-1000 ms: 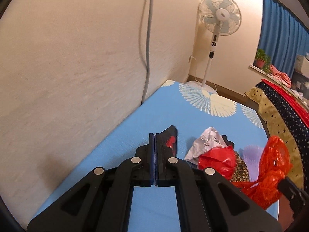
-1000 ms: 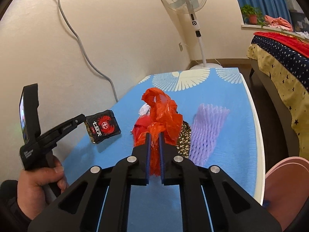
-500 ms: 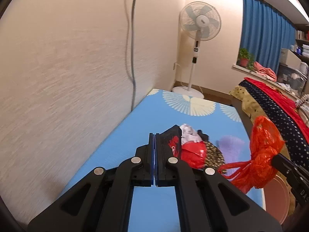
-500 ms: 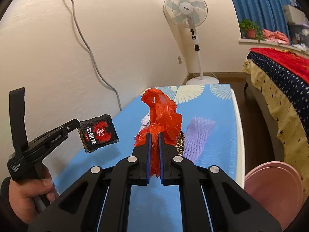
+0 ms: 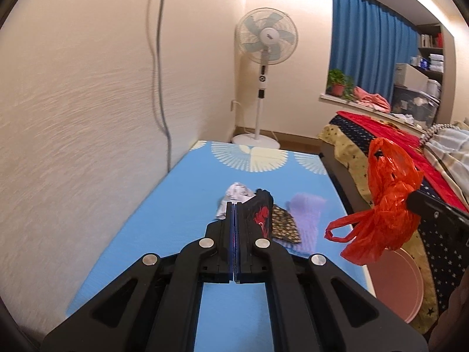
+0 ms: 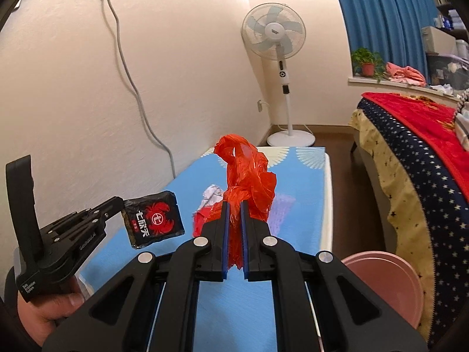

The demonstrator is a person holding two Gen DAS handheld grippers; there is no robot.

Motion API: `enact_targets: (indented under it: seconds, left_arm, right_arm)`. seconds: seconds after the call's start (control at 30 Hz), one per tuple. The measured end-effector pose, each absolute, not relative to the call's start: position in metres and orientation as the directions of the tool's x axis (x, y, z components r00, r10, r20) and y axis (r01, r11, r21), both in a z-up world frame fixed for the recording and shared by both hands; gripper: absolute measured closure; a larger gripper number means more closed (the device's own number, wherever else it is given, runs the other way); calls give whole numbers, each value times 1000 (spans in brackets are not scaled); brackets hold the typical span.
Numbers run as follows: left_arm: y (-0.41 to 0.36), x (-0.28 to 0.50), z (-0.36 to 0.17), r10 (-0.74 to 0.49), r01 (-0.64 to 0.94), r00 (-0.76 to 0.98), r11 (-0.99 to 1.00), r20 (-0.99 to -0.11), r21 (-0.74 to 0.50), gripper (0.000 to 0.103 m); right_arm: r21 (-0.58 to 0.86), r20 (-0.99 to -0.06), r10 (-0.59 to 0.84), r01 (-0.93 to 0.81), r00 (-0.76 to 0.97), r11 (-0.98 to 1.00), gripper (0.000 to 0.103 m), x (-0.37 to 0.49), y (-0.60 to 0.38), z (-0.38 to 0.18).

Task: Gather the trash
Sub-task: 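Lift the black packet with the left gripper while the right gripper lifts the orange bag, then carry the black packet and orange bag over the pink bin with both grippers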

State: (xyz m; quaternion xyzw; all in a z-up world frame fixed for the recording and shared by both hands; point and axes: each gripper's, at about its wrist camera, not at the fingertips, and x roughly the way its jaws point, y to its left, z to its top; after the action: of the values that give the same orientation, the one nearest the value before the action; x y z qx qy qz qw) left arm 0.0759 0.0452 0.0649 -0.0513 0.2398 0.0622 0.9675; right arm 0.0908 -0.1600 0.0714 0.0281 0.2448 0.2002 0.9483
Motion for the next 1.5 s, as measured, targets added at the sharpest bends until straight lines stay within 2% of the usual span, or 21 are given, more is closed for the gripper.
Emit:
enact_targets:
  seconds: [0.43, 0.9, 1.5]
  left_arm:
    - [19, 67, 64, 19, -61, 891, 995, -453, -79, 103]
    - [-3, 71, 57, -33, 0, 890, 998, -456, -71, 103]
    - [-50, 80, 49, -130, 105, 880, 991, -457, -79, 103]
  right_arm:
    - [73, -435, 324, -326, 840, 943, 96, 64, -200, 96]
    - [106, -443, 214, -186, 871, 977, 96, 70, -244, 75]
    - [74, -462, 96, -69, 882, 995, 96, 77, -275, 67]
